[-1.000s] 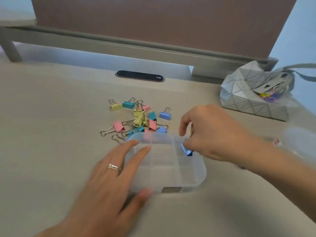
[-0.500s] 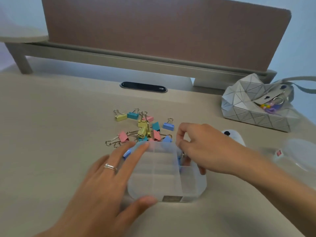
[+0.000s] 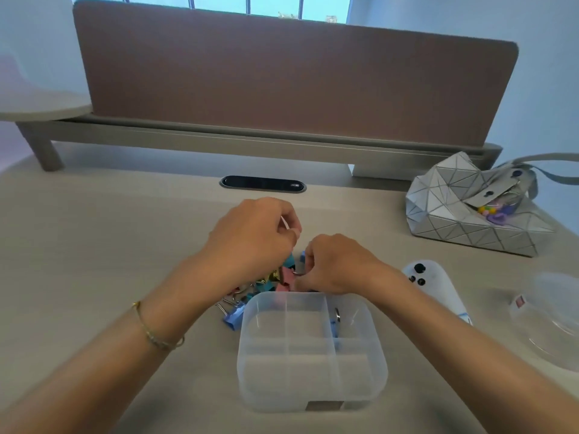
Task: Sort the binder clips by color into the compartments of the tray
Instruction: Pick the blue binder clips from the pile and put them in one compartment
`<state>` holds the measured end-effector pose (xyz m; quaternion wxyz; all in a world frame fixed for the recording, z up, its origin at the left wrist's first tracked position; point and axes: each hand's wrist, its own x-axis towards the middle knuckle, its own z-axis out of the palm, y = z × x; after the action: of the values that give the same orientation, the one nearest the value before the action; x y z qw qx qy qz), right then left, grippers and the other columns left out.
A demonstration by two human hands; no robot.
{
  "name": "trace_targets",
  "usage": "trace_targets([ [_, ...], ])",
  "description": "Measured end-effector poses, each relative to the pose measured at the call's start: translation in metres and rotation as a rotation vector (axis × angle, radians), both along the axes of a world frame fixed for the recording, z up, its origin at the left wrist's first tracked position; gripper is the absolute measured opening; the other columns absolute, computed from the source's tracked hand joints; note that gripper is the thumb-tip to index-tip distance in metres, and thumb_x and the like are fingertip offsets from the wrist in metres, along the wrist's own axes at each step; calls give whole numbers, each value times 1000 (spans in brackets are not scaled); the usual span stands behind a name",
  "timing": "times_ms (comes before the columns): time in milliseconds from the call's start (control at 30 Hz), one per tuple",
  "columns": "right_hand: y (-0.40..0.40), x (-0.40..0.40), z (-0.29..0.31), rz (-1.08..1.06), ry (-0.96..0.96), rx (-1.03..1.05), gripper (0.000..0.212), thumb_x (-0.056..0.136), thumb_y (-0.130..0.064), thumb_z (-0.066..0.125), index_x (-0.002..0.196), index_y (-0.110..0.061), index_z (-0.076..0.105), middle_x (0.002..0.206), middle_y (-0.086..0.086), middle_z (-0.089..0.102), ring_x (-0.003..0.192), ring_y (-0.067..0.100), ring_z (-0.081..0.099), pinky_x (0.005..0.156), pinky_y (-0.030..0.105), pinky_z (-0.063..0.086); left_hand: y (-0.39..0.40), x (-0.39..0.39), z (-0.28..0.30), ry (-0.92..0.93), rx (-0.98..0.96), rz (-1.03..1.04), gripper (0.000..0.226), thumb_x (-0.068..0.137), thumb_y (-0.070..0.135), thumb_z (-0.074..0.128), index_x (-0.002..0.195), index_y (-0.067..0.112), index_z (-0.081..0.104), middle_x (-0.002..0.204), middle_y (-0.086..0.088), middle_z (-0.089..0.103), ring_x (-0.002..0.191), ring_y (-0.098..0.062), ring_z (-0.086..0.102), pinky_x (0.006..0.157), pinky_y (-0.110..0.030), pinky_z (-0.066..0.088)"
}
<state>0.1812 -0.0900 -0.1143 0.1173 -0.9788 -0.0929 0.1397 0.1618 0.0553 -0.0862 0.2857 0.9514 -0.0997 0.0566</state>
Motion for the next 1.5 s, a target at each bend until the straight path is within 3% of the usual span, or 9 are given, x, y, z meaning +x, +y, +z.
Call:
trace_targets([
  [200, -5, -6, 21, -84, 11, 60, 29, 76, -37, 80, 94, -16, 74, 86, 3, 73, 80, 20, 69, 70, 31, 55, -3, 1, -5, 72, -18, -84, 12, 92, 22, 65, 98, 29, 73, 90, 11, 70, 74, -1, 60, 63, -18, 47],
  [333, -35, -7, 42, -107, 114, 604, 15, 82, -3, 77, 96, -5, 76, 74, 11, 77, 70, 26, 76, 68, 32, 65, 0, 0, -3, 146, -155, -163, 27, 90, 23, 73, 116, 30, 68, 103, 10, 73, 87, -5, 69, 73, -18, 54],
  [433, -58, -12, 48, -7, 241, 1001, 17, 80, 7, 75, 95, -2, 76, 86, 18, 73, 75, 23, 73, 68, 26, 61, 6, -2, 7, 360, -315, -267, 36, 90, 25, 73, 125, 25, 64, 97, 5, 81, 82, -7, 76, 86, -32, 59],
  [567, -75, -20, 43, 82, 304, 1243, 17, 77, 5, 66, 91, -2, 74, 92, 18, 74, 81, 26, 74, 72, 30, 61, 5, -9, 16, 441, -512, -306, 12, 88, 17, 75, 99, 14, 74, 75, -8, 79, 67, -18, 75, 83, -51, 60],
  [667, -77, -27, 52, 92, 174, 1100, 11, 78, -3, 74, 88, -2, 73, 89, 17, 77, 78, 25, 74, 71, 29, 60, -5, -16, 16, 395, -596, -216, 15, 83, 14, 80, 94, 9, 72, 67, -10, 76, 56, -17, 70, 80, -58, 59],
  [867, -48, -57, 54, 110, -326, 197, 30, 68, -50, 84, 87, -28, 76, 88, -11, 72, 72, 1, 62, 66, 25, 51, -23, -27, 13, 178, -506, -137, 11, 78, 17, 83, 76, 11, 73, 60, -5, 76, 62, -34, 73, 65, -58, 61],
  [1033, -57, -60, 56, 33, -227, 266, 16, 71, -41, 82, 71, -26, 75, 59, -10, 61, 53, 5, 52, 51, 22, 39, -22, -28, 13, 227, -489, -277, 16, 79, 33, 81, 80, 16, 79, 66, -3, 77, 53, -7, 68, 61, -37, 60],
  [1200, -65, -70, 41, -7, -69, 235, 13, 74, -41, 76, 76, -29, 79, 66, -11, 73, 62, 7, 64, 68, 36, 58, -11, -13, 9, 128, -433, -199, 23, 93, 39, 64, 86, 21, 77, 80, 2, 79, 67, -8, 75, 57, -13, 52],
  [1500, -54, -76, 31, 83, -2, 61, 17, 78, -22, 73, 92, -31, 76, 79, -9, 70, 78, 4, 64, 57, 17, 45, 22, 10, 3, 166, 39, -84, 14, 93, 30, 65, 87, 23, 75, 84, 6, 72, 69, -5, 63, 60, -22, 44],
])
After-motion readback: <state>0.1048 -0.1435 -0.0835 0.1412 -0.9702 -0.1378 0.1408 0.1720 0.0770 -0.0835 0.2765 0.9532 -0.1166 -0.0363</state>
